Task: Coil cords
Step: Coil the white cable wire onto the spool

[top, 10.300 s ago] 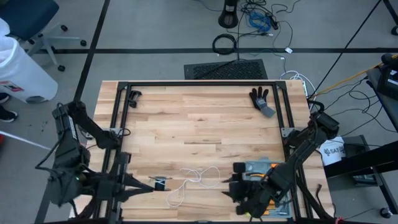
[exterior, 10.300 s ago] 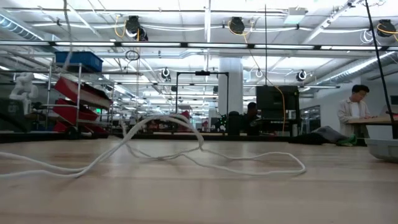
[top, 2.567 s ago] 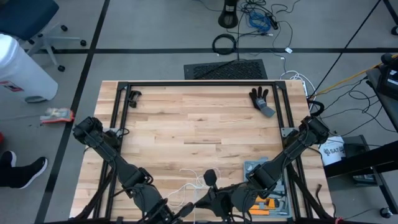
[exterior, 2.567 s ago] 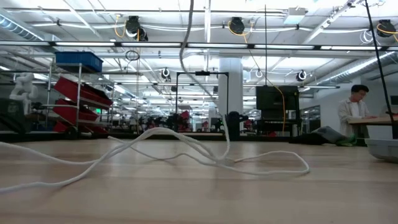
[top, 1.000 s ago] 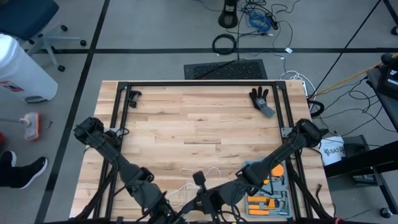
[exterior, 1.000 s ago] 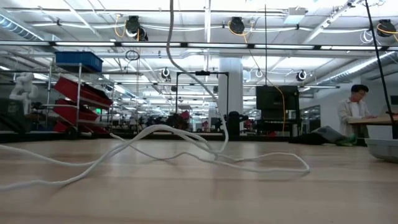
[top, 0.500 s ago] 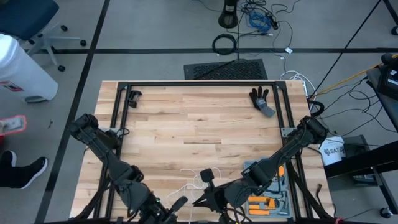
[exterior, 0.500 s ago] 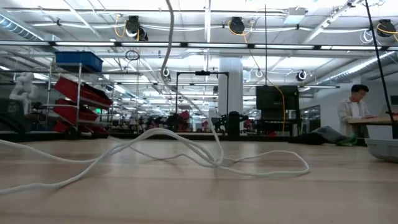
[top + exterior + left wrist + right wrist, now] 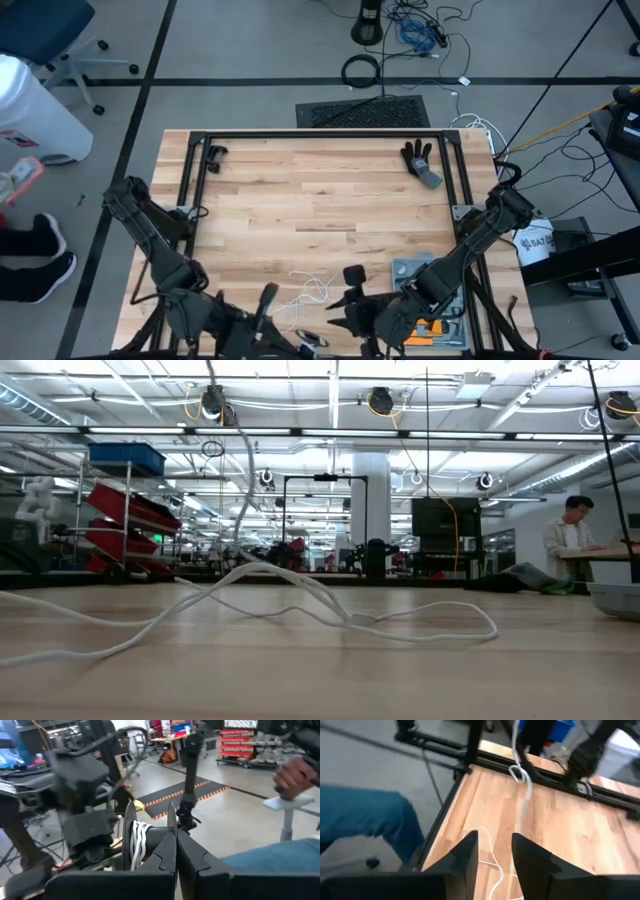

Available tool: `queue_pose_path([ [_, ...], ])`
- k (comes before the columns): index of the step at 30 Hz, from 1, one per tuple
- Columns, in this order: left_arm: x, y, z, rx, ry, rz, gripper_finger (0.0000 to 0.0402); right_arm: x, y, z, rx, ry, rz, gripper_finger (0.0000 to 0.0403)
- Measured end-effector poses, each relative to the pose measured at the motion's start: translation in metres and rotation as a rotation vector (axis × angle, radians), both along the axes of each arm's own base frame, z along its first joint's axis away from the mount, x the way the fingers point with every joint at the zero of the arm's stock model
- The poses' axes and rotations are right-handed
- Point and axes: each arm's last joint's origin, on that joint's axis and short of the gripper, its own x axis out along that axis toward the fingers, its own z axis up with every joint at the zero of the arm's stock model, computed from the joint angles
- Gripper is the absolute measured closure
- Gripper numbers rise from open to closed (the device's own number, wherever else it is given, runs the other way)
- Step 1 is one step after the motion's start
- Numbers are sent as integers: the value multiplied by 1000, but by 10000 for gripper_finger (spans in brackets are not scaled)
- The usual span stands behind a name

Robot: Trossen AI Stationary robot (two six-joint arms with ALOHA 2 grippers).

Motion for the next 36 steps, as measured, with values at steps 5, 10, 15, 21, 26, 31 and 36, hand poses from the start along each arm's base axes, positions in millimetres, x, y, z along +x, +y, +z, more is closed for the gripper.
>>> queue_pose_path([
  [5,-5,6,8,-16,-14,6,400,5,14,-23,-21,-14,-148,293],
  [10,-12,13,19,-44,-37,20,400,21,25,-54,-119,-58,-252,299],
  [15,-16,13,22,-46,-39,16,400,48,26,-86,-90,-38,-199,295],
  [21,-21,8,21,-32,-44,-3,400,57,25,-101,-159,-70,-269,264],
  [26,-28,2,21,-24,-42,-20,400,49,29,-86,-201,-141,-325,247],
  [31,-32,-1,22,-32,-50,-10,400,49,26,-80,-200,-163,-358,248],
  [36,-32,-1,22,-32,-50,-10,400,61,19,-71,-162,-217,-339,258],
])
